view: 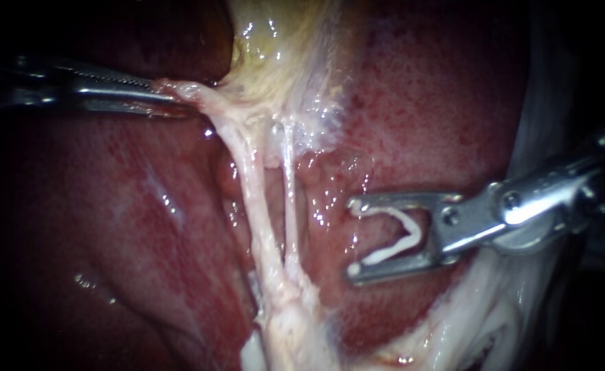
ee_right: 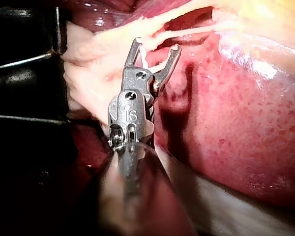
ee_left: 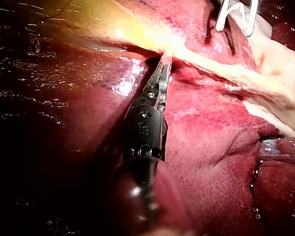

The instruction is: Clipping first clip left tube

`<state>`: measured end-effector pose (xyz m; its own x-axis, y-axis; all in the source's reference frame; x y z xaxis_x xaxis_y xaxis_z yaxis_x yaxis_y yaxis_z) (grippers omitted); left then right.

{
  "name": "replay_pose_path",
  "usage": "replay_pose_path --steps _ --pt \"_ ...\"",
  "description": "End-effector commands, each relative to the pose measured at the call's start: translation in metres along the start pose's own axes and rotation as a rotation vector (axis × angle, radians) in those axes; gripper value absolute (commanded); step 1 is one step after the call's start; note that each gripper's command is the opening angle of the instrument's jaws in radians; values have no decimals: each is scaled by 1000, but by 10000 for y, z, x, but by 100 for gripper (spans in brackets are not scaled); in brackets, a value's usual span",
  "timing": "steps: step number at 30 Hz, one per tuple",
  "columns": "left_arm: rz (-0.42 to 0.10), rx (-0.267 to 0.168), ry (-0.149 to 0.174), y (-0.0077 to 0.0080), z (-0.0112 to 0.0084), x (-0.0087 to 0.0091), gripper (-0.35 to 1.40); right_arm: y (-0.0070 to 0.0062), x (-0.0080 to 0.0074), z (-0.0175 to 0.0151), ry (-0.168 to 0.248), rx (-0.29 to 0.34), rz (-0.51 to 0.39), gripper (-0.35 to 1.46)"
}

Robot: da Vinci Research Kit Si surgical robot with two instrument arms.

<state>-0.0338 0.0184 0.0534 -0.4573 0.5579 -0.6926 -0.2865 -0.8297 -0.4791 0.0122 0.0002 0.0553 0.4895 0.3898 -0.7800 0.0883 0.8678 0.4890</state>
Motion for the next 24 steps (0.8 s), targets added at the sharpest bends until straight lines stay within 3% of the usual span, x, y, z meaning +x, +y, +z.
replay_pose_path --steps 1,7,10,15,24 --pt "0 1 0 0 0 0 -35 1 -1 11 20 7 18 50" --pt "0 1 0 0 0 0 -35 2 -4 42 100 53 101 50" --pt "0 1 0 0 0 0 -35 4 -5 48 117 65 128 50" --pt "0 2 0 0 1 -1 -35 12 -14 56 123 79 157 50" --pt "2 1 0 -2 2 -3 -35 20 -42 74 114 126 185 49"
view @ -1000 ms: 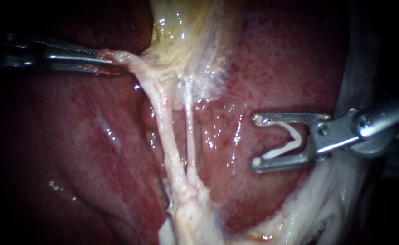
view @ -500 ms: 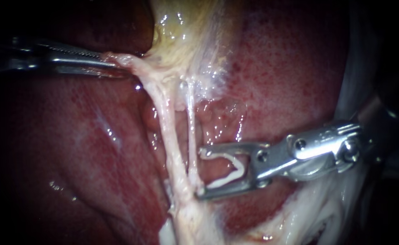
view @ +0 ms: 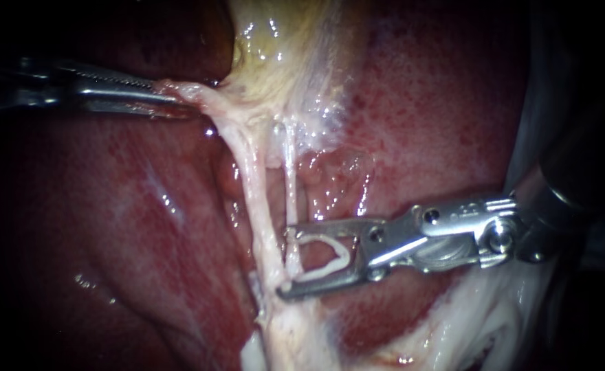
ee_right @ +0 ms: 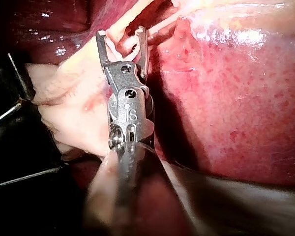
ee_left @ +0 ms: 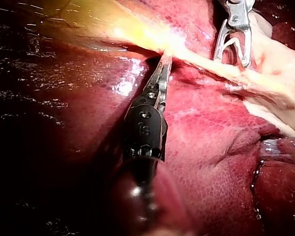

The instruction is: Clipping first clip left tube

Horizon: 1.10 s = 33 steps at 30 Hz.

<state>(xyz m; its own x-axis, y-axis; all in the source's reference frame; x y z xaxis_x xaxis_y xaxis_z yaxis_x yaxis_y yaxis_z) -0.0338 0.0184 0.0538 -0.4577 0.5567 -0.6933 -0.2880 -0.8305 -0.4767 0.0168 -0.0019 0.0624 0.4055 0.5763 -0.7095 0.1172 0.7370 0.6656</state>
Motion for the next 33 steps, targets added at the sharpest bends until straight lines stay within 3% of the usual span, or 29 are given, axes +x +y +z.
replay_pose_path --steps 1,10,17,25,33 --pt "0 -1 0 0 0 0 -35 1 -2 1 -1 10 -3 49" --pt "1 -1 0 0 0 -1 -35 9 -8 26 22 89 3 48" --pt "0 0 0 0 1 -1 -35 7 2 44 93 127 19 48" --pt "0 0 0 0 2 0 -35 -12 24 54 149 164 41 48" --pt "0 -1 0 0 1 -1 -35 -39 55 44 151 196 58 48"
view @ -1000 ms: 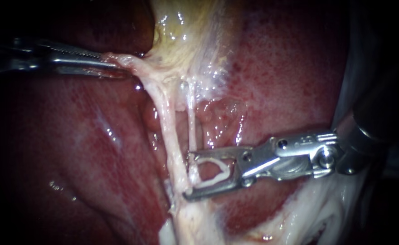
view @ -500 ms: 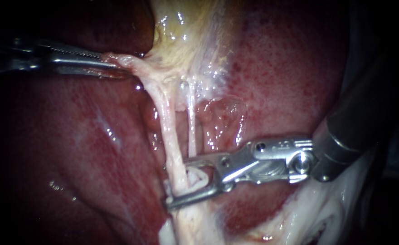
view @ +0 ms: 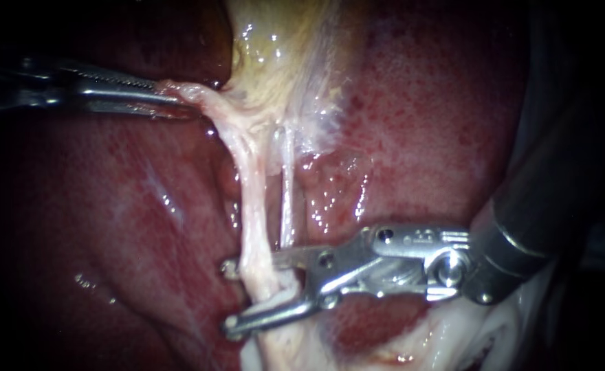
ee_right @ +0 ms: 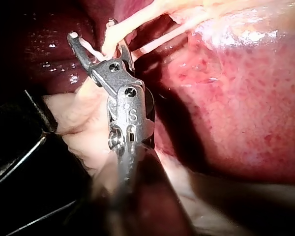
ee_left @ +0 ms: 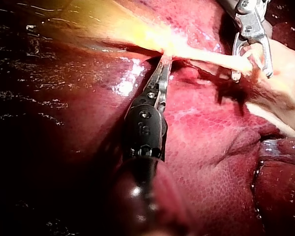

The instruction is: Clipping first clip left tube

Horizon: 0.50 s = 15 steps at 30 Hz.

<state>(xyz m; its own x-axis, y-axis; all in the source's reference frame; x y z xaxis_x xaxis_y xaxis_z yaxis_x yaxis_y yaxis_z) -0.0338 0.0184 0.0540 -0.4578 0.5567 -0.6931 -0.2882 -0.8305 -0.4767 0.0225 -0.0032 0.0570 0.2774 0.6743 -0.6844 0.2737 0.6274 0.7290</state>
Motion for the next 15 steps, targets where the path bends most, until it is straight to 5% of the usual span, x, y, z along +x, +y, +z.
replay_pose_path --steps 1,5,15 --pt "1 -1 0 0 -1 0 -35 -3 2 -1 -1 5 0 48" --pt "1 -1 0 0 -1 0 -35 -11 6 -3 -3 14 17 43" --pt "1 -1 0 0 0 0 -35 -6 1 -11 -15 45 36 23"
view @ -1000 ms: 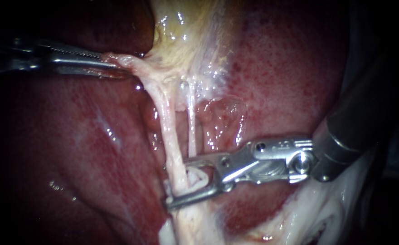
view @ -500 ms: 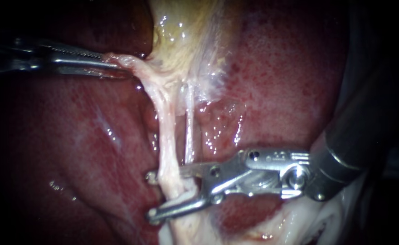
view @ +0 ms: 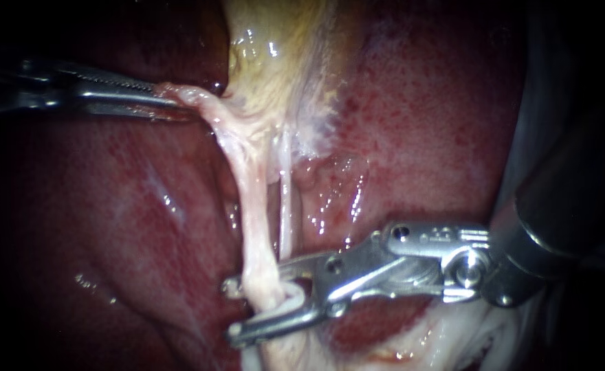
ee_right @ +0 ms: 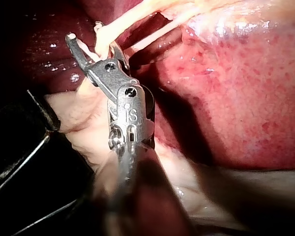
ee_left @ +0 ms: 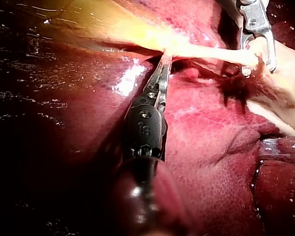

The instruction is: Clipping first clip left tube

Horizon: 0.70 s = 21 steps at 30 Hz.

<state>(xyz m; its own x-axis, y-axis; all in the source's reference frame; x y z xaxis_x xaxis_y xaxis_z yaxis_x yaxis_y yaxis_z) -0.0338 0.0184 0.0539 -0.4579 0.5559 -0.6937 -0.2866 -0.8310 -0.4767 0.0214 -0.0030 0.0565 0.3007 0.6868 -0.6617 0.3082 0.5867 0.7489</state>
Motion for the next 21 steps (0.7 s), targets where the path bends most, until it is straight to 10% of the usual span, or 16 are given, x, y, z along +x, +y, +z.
replay_pose_path --steps 1,10,21 --pt "0 0 0 0 0 0 -35 0 -1 0 1 -3 11 21" --pt "0 1 0 -1 0 0 -35 0 -4 -4 2 -2 81 -33" --pt "-1 1 0 -1 0 0 -35 5 -7 -8 2 -2 116 -35"
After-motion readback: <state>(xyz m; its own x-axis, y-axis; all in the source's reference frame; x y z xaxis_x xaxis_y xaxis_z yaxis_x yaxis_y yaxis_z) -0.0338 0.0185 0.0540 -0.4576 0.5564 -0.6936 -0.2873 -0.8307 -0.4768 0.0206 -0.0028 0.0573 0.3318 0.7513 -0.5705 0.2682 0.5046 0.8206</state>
